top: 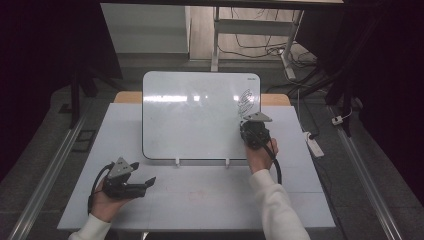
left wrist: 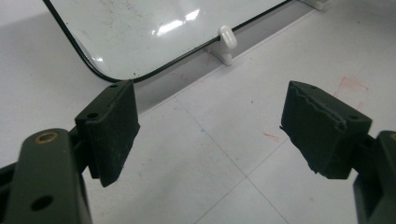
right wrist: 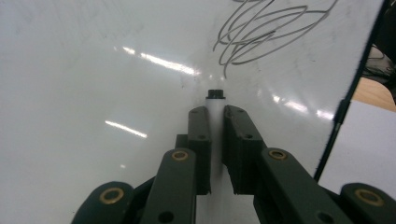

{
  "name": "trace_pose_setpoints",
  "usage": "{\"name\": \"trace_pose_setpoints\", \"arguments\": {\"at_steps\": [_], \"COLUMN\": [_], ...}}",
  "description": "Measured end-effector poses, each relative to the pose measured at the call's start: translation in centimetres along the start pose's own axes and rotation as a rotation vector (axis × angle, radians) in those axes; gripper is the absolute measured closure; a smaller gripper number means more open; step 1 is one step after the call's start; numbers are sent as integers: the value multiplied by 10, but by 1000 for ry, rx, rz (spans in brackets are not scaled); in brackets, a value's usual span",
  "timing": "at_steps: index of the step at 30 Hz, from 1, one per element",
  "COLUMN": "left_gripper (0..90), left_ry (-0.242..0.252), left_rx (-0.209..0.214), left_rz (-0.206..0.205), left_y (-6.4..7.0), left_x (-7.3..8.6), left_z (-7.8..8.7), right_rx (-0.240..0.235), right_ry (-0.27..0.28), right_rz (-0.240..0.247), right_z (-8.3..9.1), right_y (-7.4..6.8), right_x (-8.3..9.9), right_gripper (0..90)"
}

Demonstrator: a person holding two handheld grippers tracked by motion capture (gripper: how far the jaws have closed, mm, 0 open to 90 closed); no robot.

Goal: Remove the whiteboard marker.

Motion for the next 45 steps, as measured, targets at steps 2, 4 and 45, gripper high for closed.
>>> {"name": "trace_pose_setpoints", "arguments": {"at_steps": [2,4,45], "left_gripper": [204,205,272], "left_ry": [1,7,97], "left_rx": [-1,-1,170], "left_rz": [2,6,-101], "left_y": [0,-1,44], "left_x": [0,0,-107], "left_z": [0,1,-36], "right_rx": [-14,-29,-407], "right_ry": [27,59,304], "right_rz": [-12,-19,-178], "right_z": [4,9,76], "right_y": [3,6,0], "right_x": [2,4,18], "right_gripper": [806,806,805]}}
Point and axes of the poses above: each handheld gripper's, and its own axes: z roughly backward along the jaws, x roughly out of its underside, y roughly to its right, the point moved 3 cm from there along -z, roughly forward along the jaws, and after that the axes turned 8 degrees about x, right-handed, at the moved point
